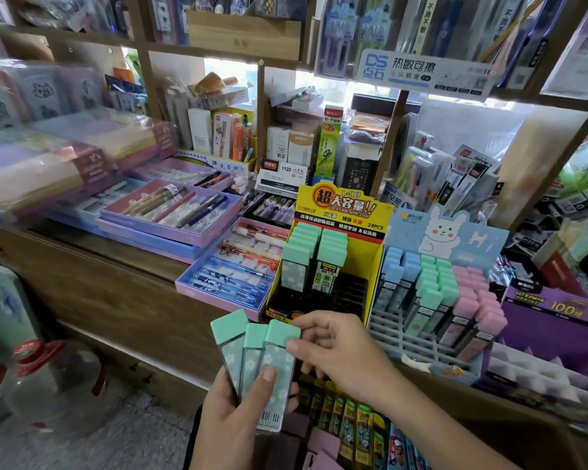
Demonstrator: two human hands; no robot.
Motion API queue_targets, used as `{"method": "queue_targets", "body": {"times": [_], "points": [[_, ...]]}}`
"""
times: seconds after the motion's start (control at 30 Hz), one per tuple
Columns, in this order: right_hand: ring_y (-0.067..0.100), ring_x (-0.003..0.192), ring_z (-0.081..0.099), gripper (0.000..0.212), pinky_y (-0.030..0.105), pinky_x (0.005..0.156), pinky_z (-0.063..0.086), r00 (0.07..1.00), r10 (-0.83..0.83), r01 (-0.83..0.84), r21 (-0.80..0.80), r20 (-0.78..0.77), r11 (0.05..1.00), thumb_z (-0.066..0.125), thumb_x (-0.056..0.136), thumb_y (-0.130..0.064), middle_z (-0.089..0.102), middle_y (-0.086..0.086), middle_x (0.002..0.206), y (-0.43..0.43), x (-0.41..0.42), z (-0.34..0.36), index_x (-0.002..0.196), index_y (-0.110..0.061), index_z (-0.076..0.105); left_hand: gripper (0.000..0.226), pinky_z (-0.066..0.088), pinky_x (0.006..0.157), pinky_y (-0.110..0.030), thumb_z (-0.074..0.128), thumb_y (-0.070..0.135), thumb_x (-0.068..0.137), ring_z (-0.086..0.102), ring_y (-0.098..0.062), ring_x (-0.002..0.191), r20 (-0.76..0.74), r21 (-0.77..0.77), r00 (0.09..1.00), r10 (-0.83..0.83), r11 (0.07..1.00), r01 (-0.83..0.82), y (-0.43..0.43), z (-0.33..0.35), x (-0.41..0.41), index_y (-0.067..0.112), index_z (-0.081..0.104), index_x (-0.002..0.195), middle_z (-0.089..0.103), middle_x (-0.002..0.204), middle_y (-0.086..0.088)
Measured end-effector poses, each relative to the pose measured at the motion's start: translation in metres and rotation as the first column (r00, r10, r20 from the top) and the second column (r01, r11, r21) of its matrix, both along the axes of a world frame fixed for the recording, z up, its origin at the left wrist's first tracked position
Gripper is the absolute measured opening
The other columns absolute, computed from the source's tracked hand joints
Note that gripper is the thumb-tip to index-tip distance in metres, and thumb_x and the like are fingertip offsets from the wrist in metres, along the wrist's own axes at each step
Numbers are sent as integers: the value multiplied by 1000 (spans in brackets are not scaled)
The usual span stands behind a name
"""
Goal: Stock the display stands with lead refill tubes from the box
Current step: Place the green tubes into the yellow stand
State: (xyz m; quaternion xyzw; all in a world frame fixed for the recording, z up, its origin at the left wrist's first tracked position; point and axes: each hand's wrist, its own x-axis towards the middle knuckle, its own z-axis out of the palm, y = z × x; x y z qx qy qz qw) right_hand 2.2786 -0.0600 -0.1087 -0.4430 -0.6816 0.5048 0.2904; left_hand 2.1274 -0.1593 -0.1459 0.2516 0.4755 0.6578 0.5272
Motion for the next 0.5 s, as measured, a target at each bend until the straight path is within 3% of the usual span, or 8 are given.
{"method": "queue_targets", "body": {"times": [0.1,0.23,0.33,0.4,0.5], "points": [[15,64,69,18,25,54,50,997,-27,23,-63,-66,998,79,91,-19,75,4,78,-1,0,1,107,-17,70,36,61,69,-46,83,34,71,75,-42,85,-12,-6,1000,8,1000,-8,1,0,1,30,75,106,77,99,-18],[20,65,68,19,27,53,51,983,-57,34,-134,-175,990,79,90,-11,76,9,80,5,5,11,106,-7,69,28,61,58,-35,72,42,75,76,-37,77,-50,-25,998,28,999,-29,2,4,1,34,77,101,78,93,-15],[21,66,70,17,27,55,53,973,-95,77,-94,-212,993,76,92,-10,76,10,81,12,12,23,107,-8,69,17,60,51,-34,66,28,89,77,-31,73,51,-78,998,48,996,-44,3,1,0,26,76,103,79,87,-12],[20,64,69,14,27,57,55,966,-138,133,-36,-219,990,74,93,-10,76,10,79,18,16,34,106,-11,70,16,60,53,-39,61,14,95,76,-37,70,93,-78,995,26,997,-18,4,-1,-1,13,71,108,76,83,-22],[17,62,69,13,23,58,56,955,-207,232,100,-212,968,73,94,-11,75,10,77,28,21,50,105,-17,69,15,61,55,-41,59,11,96,74,-42,70,103,-77,994,19,997,-12,5,-6,-2,6,68,107,72,78,-28]]}}
